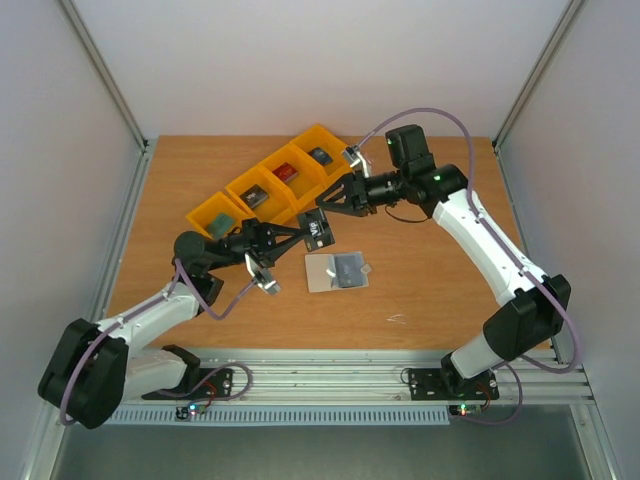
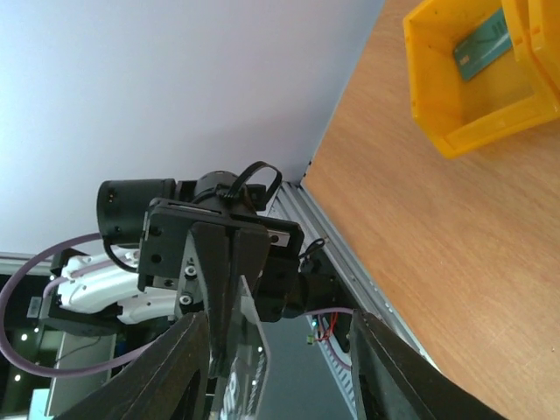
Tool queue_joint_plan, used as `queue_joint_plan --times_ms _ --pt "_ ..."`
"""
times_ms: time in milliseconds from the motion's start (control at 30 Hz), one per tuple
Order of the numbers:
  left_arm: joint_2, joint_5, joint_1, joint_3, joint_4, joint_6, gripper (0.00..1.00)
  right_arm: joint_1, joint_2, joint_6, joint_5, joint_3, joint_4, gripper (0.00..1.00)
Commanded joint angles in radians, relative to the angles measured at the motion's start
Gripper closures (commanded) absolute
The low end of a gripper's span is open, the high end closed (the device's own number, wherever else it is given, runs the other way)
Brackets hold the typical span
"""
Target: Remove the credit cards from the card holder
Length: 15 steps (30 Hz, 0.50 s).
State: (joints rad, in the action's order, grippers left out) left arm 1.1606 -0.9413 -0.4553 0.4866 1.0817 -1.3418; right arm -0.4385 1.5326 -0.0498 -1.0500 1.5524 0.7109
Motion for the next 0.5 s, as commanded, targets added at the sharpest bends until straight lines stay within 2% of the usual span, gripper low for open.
queue_joint_plan --times_ms 0,67,133,267,400,433,467 --pt "-0.02 -0.033 -0.006 -0.003 0.069 -0.036 1.0 -0.033 0.034 -0.023 0.007 0.023 0.029 0.57" --pt "-0.023 -0.026 -0.006 -0.005 0.06 -0.044 1.0 -0.044 0.043 -0.016 0.001 0.03 0.048 0.6" --pt "-0.026 -0.011 -0.006 -0.005 0.05 -0.047 1.0 -0.044 0.046 -0.014 -0.019 0.025 0.05 0.68" --pt "-0.037 0.003 -0.006 -0.009 0.023 -0.053 1.0 -0.045 0.05 -0.036 -0.042 0.024 0.047 0.97" --pt "-0.047 0.033 -0.006 -0.011 -0.027 -0.067 1.0 -0.035 0.043 -0.078 -0.024 0.033 0.033 0.99" --pt "-0.051 0.048 -0.006 -0.011 -0.05 -0.073 0.93 -0.025 0.039 -0.092 -0.008 0.033 0.031 0.99" --pt "-0.055 0.067 -0.006 -0.011 -0.078 -0.079 0.79 -0.012 0.031 -0.113 0.008 0.028 0.024 0.99"
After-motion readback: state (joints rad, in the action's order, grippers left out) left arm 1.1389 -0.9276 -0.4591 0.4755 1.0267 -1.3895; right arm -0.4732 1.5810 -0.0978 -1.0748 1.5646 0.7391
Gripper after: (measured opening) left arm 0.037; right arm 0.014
